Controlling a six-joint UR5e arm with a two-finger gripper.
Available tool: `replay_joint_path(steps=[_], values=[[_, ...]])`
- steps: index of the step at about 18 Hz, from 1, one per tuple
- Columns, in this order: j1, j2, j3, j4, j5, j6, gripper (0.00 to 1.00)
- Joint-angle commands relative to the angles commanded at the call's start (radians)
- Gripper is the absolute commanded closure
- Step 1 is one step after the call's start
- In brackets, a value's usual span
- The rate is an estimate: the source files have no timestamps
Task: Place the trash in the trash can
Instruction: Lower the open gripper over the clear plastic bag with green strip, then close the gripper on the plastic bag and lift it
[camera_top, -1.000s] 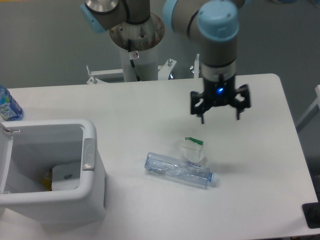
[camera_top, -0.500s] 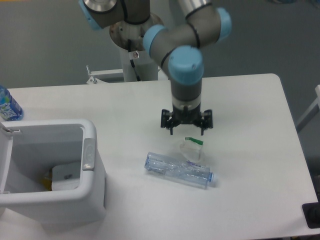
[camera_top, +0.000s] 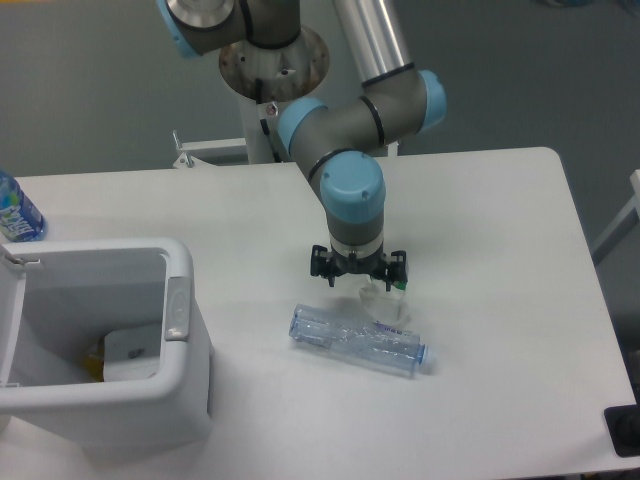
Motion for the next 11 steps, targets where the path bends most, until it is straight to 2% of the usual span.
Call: replay_joint_path(steps=[7,8,11], values=[[0.012,0.008,0.005,-0.003,0.012,0.003,0.91],[0.012,0.009,0.005,-0.003,0.023,0.003,0.98],[0.017,0.017,0.008,-0.003,0.026,0.005,1.00]])
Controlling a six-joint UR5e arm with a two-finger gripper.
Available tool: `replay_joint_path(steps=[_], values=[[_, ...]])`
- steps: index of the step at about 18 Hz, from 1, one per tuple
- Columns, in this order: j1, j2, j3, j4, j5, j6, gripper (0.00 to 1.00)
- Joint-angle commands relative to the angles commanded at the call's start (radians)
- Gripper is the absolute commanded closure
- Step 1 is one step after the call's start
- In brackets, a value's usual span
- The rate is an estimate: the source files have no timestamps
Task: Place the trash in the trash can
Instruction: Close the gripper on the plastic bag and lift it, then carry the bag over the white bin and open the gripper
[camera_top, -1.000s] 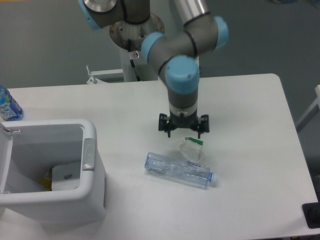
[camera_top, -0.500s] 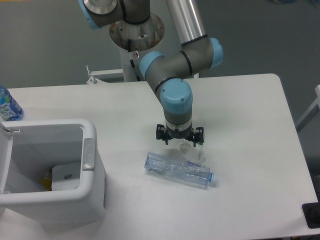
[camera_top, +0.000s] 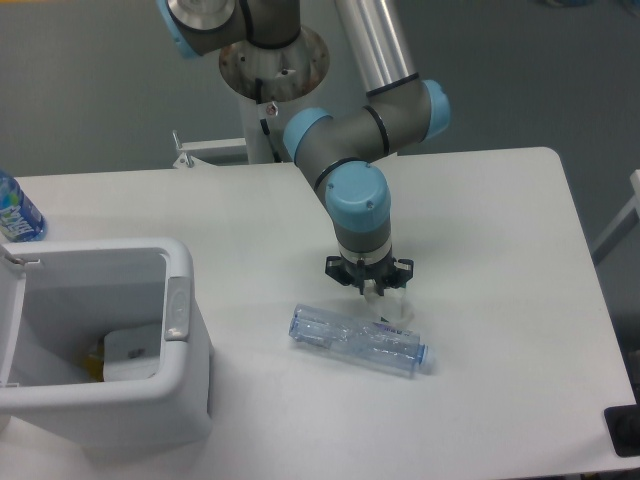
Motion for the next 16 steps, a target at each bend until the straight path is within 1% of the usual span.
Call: replay_joint_path(steps=[2,3,5,7,9,10,11,13,15,16], values=[[0.018,0.040,0.002,-0.008,-0.006,0.021,1.00],[0.028,0.063,0.002,-0.018,-0.011,0.064,1.00],[0.035,0.115,0.009,-0.046,-0.029,0.209,1.00],[0.066,0.175,0.035,-0.092,-0.101,0.282,1.00],[0.080,0.216,0.081,-0.115,-0.210,0.275,1.00],[0.086,0.228,0.103,-0.117,-0.269,0.243,1.00],[0.089,0.239,0.123,-0.115,-0.332,0.174,1.00],[0.083,0.248,0.182,-0.104,-0.443,-0.023,1.00],[0.077,0.253,0.253,-0.101,-0.504,-0.226,1.00],[0.063,0.253,0.283,-0.100,-0.531,-0.306,1.00]])
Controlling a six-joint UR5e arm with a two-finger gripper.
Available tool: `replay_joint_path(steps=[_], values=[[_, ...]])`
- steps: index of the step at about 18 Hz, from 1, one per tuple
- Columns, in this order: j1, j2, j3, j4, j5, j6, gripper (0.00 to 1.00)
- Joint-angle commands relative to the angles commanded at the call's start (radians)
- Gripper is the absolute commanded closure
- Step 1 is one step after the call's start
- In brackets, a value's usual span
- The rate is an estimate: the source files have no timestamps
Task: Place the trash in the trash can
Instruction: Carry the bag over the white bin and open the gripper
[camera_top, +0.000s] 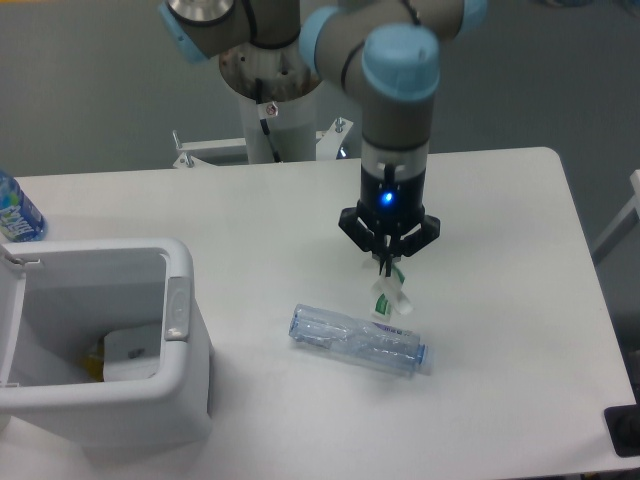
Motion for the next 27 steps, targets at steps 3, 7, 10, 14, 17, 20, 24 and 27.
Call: replay_joint_path(steps=[3,7,10,14,17,20,24,27], values=[[-0.054,0.002,0.043,0.000,-0.052,-0.152,1.00],[-0.155,0.031,0.054,0.021,-0.055,-0.239,1.00],[-0.253,0.032,0.056,0.057,-0.055,-0.239,1.00],[-0.344,0.032,0.049,0.072,-0.052,-0.252,1.00],[-0.387,0.023,0.046,0.081,-0.052,-0.245,0.69],[-0.390,0.018,0.043,0.084,-0.045,-0.243,0.00],[-0.379,0.022,0.049,0.086,-0.045,-0.251,0.00],[-0.301,0.026,0.043,0.084,-0.045,-0.266,0.00]])
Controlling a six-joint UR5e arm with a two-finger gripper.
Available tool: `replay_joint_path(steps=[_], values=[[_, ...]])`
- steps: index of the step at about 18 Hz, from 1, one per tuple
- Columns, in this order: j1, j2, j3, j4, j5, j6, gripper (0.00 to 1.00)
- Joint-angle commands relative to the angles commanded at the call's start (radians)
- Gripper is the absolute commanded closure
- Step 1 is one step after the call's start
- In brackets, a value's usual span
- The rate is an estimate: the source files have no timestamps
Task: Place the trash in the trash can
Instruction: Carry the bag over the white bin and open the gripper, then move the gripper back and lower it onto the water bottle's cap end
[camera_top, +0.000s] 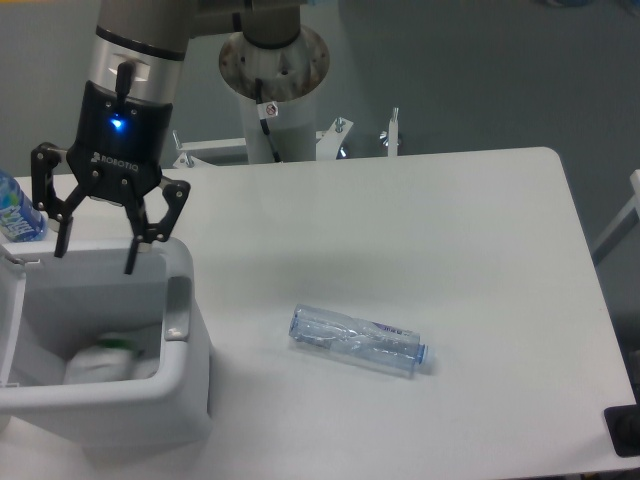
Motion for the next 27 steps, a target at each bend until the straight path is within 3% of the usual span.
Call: replay_joint_path(steps=[3,6,10,13,17,27], values=[[0.094,-0.003,-0.005,-0.005,0.000,-0.083,0.00],[0.183,-0.014,-0.052,-0.009,0.008,-0.092,0.00],[0.279,-0.038,-0.127,-0.009,0.125,-0.161,0.00],[0.293,-0.087,-0.164,0.001,0.211,-0.176,0.00],[0.295,-0.196,-0.161,0.003,0.278,-0.221,0.00],[0.332,-0.380,-0.127,0.000,0.284,-0.322,0.00]])
